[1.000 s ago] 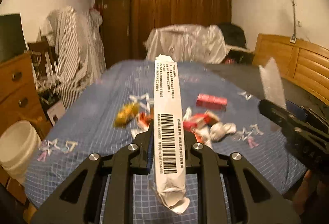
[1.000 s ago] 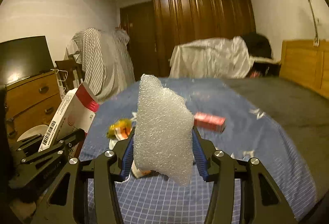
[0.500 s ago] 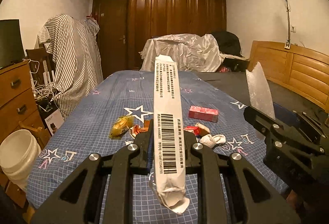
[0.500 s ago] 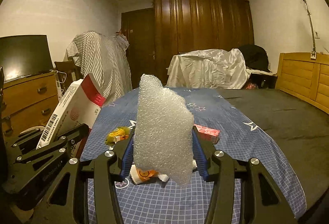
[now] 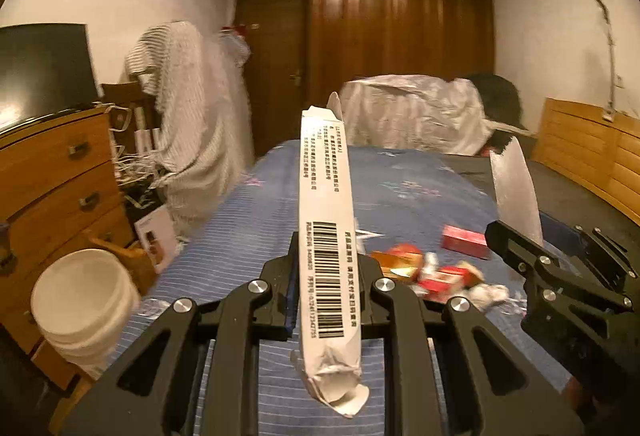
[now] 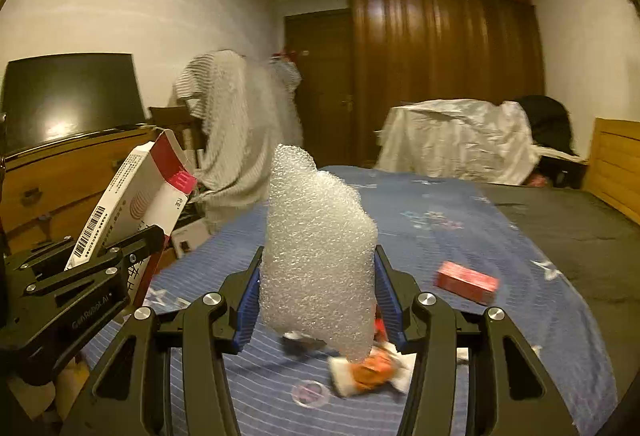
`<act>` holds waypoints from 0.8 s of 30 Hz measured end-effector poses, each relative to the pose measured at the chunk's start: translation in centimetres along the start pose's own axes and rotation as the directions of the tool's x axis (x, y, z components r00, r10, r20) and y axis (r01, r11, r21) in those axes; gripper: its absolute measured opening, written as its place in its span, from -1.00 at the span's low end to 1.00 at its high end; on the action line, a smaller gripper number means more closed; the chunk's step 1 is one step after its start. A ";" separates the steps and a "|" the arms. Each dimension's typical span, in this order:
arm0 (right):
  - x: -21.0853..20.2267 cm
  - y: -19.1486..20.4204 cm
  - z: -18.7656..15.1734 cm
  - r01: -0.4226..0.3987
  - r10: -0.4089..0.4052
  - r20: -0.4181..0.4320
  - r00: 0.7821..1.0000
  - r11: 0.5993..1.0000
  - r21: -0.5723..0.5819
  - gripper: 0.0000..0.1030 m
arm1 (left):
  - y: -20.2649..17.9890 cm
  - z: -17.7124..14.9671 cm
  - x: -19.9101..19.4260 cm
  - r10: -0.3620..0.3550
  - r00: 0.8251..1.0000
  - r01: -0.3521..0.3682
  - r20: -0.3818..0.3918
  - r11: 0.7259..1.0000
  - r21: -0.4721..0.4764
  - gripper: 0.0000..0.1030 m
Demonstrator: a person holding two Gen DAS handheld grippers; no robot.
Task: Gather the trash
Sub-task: 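Lift both held items and carry them over the white bucket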
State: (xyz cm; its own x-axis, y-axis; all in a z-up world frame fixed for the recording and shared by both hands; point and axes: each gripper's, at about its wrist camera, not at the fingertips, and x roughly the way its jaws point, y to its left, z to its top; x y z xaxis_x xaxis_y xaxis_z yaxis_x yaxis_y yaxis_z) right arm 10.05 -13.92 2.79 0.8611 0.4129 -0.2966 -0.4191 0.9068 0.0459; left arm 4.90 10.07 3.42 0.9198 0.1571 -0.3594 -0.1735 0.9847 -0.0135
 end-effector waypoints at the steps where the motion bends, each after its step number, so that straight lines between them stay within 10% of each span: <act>1: 0.7 1.0 0.5 -0.018 0.018 -0.002 1.000 1.000 -0.004 0.01 | 0.8 0.2 0.0 0.016 1.000 -0.016 0.000 1.000 -0.005 -0.67; 13: 8.9 16.5 6.3 -0.234 0.229 -0.062 0.971 0.968 -0.090 0.01 | 14.0 1.2 -0.1 0.222 0.973 -0.228 -0.067 0.968 -0.106 -0.67; 24: 17.6 34.2 8.7 -0.424 0.384 -0.226 0.895 0.890 -0.168 0.02 | 26.1 0.9 0.5 0.342 0.918 -0.376 -0.199 0.910 -0.172 -0.67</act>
State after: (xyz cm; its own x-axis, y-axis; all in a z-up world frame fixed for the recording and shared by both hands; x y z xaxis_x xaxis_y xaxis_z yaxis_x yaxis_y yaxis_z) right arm 13.38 25.09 7.40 0.5450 0.6986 -0.4636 -0.7865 0.6175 0.0059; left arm 1.13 35.86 3.69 0.7153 0.4663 -0.5205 -0.5646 0.8245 -0.0374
